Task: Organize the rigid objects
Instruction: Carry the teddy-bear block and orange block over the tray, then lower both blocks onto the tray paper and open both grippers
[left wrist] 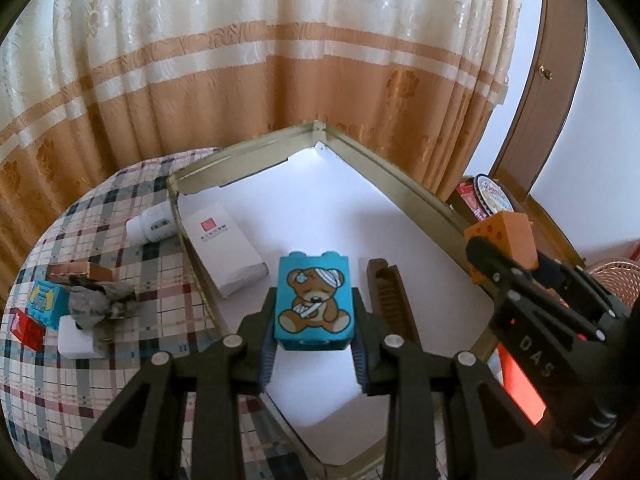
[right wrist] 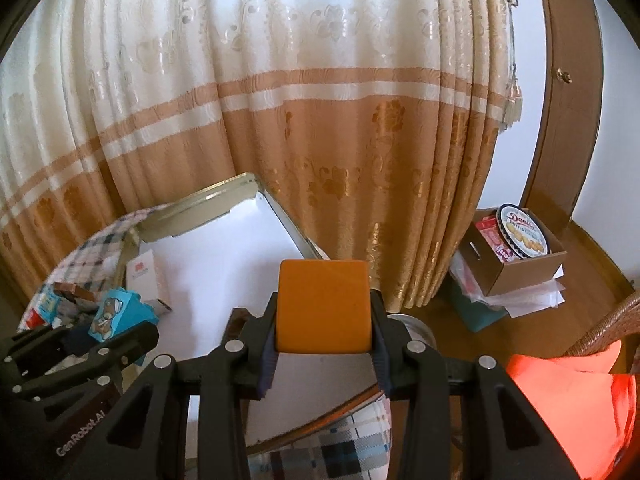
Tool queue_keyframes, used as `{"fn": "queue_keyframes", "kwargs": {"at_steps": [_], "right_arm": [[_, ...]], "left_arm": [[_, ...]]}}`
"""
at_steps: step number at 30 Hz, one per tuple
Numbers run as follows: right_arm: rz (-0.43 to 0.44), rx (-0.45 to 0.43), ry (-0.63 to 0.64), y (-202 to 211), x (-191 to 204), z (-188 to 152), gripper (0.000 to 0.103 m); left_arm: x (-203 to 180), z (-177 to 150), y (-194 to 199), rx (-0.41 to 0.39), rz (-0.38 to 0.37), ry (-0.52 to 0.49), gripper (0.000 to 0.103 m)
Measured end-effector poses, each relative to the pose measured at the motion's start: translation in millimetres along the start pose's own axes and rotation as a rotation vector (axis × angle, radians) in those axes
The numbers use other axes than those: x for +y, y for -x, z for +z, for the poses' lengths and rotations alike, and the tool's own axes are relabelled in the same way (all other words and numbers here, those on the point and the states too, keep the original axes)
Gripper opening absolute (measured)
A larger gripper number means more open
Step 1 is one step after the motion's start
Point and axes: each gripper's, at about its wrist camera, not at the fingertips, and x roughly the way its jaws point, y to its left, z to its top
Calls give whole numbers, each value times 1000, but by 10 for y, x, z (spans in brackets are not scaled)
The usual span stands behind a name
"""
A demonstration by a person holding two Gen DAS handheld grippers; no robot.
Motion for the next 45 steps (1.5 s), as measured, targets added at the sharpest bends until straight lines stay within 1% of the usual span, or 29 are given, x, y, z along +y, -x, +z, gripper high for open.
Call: {"fn": "queue_keyframes", "kwargs": {"at_steps": [4, 7, 10, 13, 23, 32, 36, 38, 40, 42, 43, 44, 45], "right_arm": [[-6, -2, 37, -50, 62, -3, 42], [11, 13, 54, -104, 120, 6, 42], [3, 12, 76, -145, 179, 7, 42], [6, 29, 66, -201, 177, 12, 42], [1, 27, 72, -236, 190, 28, 42], [3, 26, 92, -288, 215, 62, 43], [45, 29, 91, -273, 222, 77, 44], [63, 30, 60, -233, 193, 102, 48], [71, 8, 38, -162, 174, 128, 63], [72, -44, 17, -27, 158, 148, 69], [67, -73, 9, 60, 160, 151, 71], [65, -88, 3, 107, 165, 147, 71], [65, -99, -3, 154, 180, 139, 73]], "left_arm": [[9, -13, -91, 19, 0, 14, 31], [6, -17, -141, 28, 10, 16, 31], [15, -19, -186, 35, 22, 18, 31], [15, -14, -227, 43, 30, 16, 31], [-7, -32, -345, 62, 44, 11, 31], [-29, -29, -381, 56, 67, -15, 31], [-18, -18, -370, 61, 61, -11, 31], [-17, -3, -334, 59, 51, -8, 31], [-19, 20, -243, 38, 31, -6, 40], [-32, 41, -130, 4, 37, -12, 75], [-36, 50, -61, -22, 56, -16, 87], [-32, 57, 7, -48, 73, -19, 93], [-30, 61, 74, -70, 98, -27, 102]]}}
